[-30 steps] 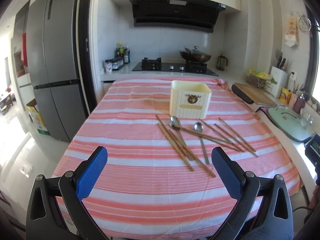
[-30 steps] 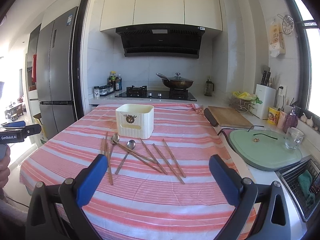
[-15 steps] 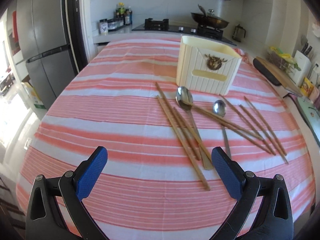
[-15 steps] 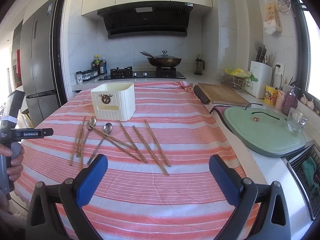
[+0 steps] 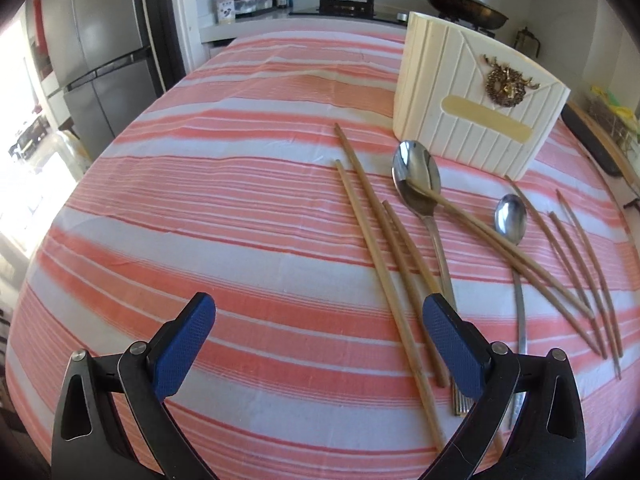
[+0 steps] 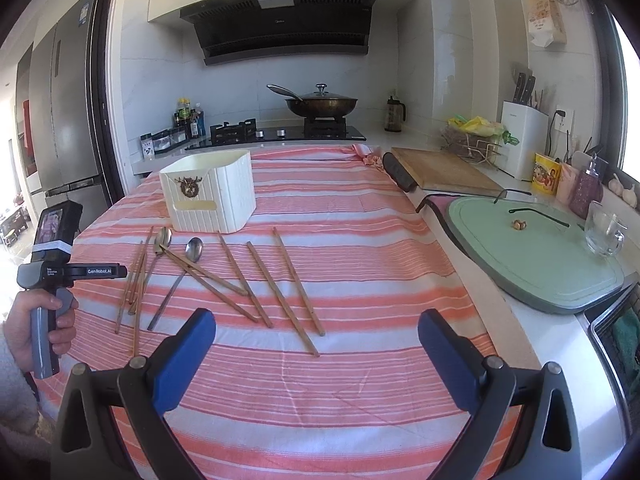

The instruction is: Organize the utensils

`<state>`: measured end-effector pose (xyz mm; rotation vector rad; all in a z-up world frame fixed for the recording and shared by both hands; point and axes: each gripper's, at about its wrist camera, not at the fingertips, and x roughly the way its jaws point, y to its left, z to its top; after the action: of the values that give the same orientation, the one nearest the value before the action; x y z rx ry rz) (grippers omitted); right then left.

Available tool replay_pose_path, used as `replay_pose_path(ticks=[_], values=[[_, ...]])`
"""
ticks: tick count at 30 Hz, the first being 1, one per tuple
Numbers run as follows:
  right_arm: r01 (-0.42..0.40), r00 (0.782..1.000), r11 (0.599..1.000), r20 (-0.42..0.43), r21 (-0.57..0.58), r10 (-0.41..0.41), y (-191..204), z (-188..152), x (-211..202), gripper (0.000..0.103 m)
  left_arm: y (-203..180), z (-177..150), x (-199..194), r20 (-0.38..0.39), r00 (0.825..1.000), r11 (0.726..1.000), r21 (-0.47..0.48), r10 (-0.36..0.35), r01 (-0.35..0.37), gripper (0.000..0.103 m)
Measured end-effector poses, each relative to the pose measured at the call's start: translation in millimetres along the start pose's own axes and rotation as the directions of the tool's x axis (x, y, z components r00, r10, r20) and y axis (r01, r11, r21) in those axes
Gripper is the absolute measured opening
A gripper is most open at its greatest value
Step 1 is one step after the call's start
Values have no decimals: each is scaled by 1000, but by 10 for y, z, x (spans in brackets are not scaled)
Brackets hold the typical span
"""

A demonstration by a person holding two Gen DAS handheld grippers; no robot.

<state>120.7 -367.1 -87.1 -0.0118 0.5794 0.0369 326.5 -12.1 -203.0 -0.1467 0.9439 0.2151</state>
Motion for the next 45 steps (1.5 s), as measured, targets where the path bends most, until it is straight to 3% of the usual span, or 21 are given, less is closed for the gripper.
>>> replay_pose_path(ticks=[7, 9, 14, 15, 17, 21, 25, 27, 29, 30, 31, 33, 35, 40, 45], values=[[-7, 999, 1000, -41, 5, 7, -277, 268, 469, 103, 15, -40, 148, -29, 999, 1000, 9, 14, -14, 103], [-3, 997, 1000, -81, -3, 2, -346, 319, 674, 103, 31, -42, 160, -32, 999, 1000, 9, 18, -18, 103], [-100, 970, 995, -227, -30, 90, -382, 359, 1295, 102, 32, -13, 179, -44, 999, 999, 52, 10, -8, 103], [-102, 962, 994, -258, -49, 86, -361, 368, 1412, 99, 32, 2, 192, -48, 999, 998, 64, 7, -4, 103], [-132, 948, 987, -302, -90, 100, -271, 378, 1580, 79, 30, 23, 200, -57, 998, 996, 91, 2, 3, 103], [-222, 908, 965, -389, -137, 154, -112, 392, 1899, 65, 33, 33, 197, -83, 997, 991, 129, -9, 20, 103], [-298, 864, 941, -464, -162, 194, 27, 339, 2112, 39, 31, 9, 170, -99, 995, 985, 169, -24, 41, 102], [-317, 850, 932, -488, -173, 198, 70, 302, 2184, 34, 28, -16, 138, -96, 994, 980, 187, -48, 65, 93], [-297, 858, 939, -481, -176, 181, 79, 310, 2200, 20, 26, -26, 95, -97, 993, 975, 200, -74, 93, 80], [-284, 858, 945, -483, -164, 174, 50, 330, 2205, 17, 19, -30, 70, -92, 992, 972, 211, -83, 101, 67], [-269, 860, 952, -482, -147, 169, 28, 338, 2202, 9, 14, -35, 46, -88, 992, 969, 222, -92, 109, 60], [-242, 866, 962, -476, -125, 155, -18, 337, 2191, 8, 12, -46, 7, -76, 993, 965, 242, -90, 106, 27], [-208, 872, 973, -470, -103, 137, -64, 319, 2149, 8, 28, -55, -3, -78, 992, 961, 251, -97, 114, 9], [-113, 887, 990, -457, -82, 63, -136, 212, 1964, 8, 156, -60, -22, -70, 991, 960, 250, -110, 125, 7], [-57, 887, 996, -461, -64, 21, -229, 102, 1755, 8, 383, -46, -25, -69, 992, 956, 268, -104, 119, 7]])
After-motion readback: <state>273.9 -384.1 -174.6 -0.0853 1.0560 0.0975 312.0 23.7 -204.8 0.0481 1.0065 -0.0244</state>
